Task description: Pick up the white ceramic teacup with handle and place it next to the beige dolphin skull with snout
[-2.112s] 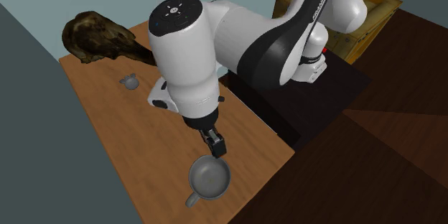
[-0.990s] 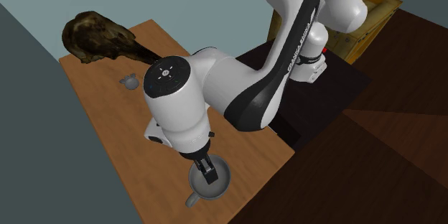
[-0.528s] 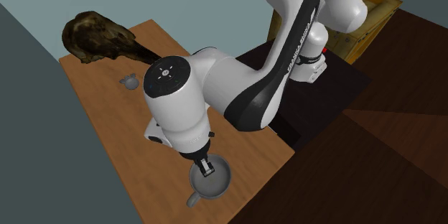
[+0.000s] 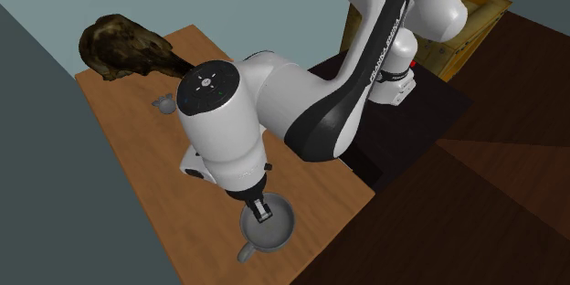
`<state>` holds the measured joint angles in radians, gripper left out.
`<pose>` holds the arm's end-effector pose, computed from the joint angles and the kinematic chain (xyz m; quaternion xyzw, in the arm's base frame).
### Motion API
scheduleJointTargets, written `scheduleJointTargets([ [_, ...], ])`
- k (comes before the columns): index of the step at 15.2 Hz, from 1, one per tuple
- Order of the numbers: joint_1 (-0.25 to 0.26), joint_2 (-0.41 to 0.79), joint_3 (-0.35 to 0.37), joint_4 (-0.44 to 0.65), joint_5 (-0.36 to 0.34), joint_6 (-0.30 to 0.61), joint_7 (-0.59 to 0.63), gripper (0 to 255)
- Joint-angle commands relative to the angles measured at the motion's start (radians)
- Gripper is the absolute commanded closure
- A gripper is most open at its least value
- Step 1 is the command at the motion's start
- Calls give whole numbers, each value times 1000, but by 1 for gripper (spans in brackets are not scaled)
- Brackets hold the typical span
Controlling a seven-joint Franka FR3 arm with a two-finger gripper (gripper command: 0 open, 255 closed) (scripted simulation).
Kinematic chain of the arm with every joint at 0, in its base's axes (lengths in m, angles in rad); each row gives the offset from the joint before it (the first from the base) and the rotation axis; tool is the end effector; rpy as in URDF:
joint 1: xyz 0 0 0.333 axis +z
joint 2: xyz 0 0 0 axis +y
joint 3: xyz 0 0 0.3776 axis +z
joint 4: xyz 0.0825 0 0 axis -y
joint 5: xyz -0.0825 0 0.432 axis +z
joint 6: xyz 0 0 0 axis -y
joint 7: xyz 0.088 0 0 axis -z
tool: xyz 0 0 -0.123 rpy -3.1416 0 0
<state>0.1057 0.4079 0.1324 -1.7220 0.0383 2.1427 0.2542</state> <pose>0.7063 0.1637 0.3682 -0.9988 0.0239 0.0026 0.0430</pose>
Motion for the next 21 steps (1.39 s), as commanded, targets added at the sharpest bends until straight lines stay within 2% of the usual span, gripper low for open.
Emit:
scheduleJointTargets([
  [1, 0, -12, 1, 8, 1, -20, 1, 255],
  [21, -2, -84, 4, 177, 5, -260, 13, 255],
])
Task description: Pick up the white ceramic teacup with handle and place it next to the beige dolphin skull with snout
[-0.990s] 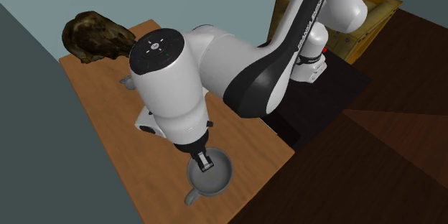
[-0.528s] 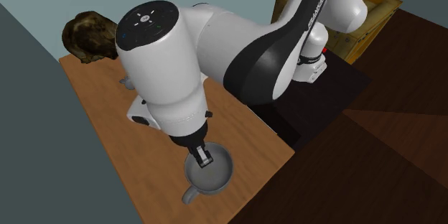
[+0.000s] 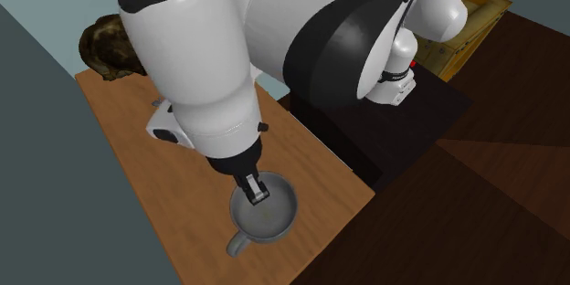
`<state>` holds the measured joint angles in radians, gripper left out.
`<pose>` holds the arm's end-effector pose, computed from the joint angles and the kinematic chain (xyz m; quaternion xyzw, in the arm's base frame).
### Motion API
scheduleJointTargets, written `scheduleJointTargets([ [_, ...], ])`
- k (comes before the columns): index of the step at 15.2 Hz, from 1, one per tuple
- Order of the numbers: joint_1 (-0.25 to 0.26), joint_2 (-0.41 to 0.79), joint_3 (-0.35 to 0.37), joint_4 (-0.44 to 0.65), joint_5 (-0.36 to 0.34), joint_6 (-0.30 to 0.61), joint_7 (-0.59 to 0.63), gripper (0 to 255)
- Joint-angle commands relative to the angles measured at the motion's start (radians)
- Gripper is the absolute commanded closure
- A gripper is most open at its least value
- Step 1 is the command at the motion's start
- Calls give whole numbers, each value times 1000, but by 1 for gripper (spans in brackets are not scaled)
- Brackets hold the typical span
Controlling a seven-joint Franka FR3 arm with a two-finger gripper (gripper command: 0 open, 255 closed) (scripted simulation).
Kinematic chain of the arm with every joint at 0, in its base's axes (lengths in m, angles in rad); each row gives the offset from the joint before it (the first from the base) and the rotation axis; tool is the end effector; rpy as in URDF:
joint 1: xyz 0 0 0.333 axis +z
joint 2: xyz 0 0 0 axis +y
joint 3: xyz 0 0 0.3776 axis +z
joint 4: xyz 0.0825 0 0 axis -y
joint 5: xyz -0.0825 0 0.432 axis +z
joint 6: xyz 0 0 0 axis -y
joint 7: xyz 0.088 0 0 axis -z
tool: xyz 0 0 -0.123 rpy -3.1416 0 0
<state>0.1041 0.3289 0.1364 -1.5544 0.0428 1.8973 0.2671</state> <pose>0.7068 0.1647 0.4898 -0.9988 0.0238 0.0025 0.0430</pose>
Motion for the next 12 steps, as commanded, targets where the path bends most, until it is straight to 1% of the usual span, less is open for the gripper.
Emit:
scheduleJointTargets([
  [1, -1, -6, 0, 21, 0, -27, 1, 255],
  [12, 1, -6, 1, 170, -1, -175, 10, 255],
])
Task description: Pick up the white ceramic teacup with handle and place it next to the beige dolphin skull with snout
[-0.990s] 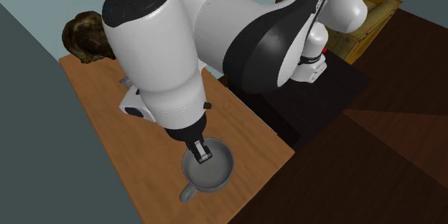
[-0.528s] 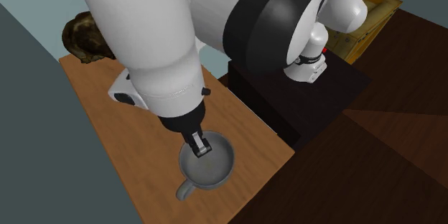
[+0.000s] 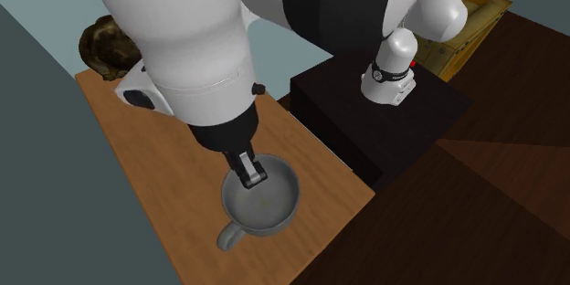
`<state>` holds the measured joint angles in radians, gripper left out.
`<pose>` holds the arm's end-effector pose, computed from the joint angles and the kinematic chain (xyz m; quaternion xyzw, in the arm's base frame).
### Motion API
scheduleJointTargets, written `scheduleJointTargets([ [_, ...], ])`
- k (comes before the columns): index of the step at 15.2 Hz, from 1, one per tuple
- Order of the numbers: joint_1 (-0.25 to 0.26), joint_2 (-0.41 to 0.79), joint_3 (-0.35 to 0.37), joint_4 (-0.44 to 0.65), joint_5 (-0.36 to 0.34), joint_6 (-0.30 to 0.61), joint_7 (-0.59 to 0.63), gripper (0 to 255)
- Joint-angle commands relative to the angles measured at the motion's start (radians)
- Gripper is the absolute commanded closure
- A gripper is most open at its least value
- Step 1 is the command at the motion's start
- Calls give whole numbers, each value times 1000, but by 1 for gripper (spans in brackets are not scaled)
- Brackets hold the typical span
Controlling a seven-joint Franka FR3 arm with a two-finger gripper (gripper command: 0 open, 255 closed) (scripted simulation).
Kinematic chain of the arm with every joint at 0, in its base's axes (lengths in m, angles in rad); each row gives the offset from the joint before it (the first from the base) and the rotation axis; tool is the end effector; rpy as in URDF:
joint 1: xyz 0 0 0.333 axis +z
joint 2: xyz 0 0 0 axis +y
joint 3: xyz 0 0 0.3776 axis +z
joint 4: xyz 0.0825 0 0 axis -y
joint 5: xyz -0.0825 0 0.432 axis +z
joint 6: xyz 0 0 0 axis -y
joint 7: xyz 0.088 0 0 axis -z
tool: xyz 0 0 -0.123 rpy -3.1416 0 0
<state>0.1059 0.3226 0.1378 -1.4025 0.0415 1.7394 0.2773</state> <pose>0.7077 0.1650 0.5605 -0.9988 0.0238 0.0025 0.0430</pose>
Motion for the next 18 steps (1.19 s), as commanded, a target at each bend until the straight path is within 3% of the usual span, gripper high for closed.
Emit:
scheduleJointTargets([
  [1, 0, 2, 0, 34, -1, -31, 1, 255],
  [11, 6, 37, 1, 214, -6, -177, 12, 255],
  [18, -103, -93, -47, 35, 24, -137, -140, 255],
])
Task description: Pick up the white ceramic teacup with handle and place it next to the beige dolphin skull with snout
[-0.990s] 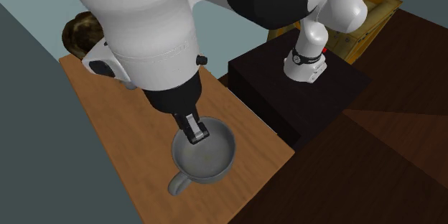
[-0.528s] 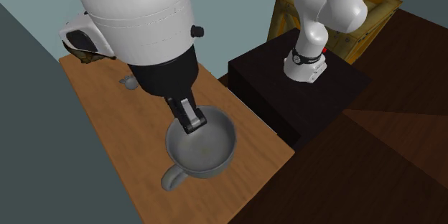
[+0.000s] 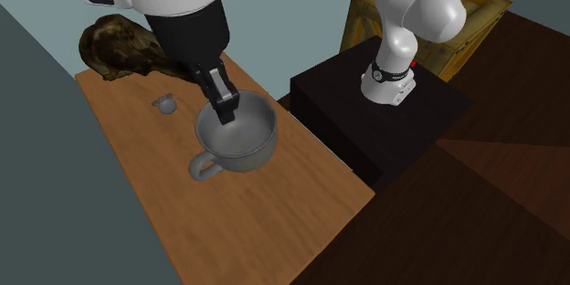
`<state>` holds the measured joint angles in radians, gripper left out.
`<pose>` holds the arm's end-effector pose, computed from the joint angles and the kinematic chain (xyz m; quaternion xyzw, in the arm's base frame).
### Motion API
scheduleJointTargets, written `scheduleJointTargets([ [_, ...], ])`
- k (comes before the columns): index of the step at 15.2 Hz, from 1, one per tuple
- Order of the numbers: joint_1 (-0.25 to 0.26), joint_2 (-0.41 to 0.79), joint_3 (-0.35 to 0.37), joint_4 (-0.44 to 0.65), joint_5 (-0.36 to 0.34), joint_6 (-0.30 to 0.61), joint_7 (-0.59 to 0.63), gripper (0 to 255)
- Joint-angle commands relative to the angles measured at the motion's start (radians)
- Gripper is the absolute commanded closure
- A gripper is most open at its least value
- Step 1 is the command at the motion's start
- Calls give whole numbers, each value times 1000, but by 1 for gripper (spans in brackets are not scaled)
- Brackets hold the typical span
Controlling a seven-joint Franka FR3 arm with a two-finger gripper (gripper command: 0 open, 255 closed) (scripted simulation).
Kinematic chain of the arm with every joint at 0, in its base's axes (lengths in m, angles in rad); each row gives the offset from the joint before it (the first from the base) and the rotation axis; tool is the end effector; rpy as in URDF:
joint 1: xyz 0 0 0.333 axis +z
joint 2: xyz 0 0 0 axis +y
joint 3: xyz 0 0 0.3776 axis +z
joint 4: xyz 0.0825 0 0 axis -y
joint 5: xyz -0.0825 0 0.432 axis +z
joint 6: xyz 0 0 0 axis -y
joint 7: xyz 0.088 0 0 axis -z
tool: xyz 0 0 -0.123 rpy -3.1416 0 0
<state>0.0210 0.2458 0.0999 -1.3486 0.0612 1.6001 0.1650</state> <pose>0.6892 0.0818 0.6301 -0.9988 0.0244 0.0026 0.0428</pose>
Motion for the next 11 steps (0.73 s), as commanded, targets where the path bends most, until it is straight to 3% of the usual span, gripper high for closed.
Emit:
scheduleJointTargets([
  [1, -32, -29, -17, -37, 7, 4, -50, 255],
  [11, -168, -101, -108, -126, 25, 4, -276, 255],
])
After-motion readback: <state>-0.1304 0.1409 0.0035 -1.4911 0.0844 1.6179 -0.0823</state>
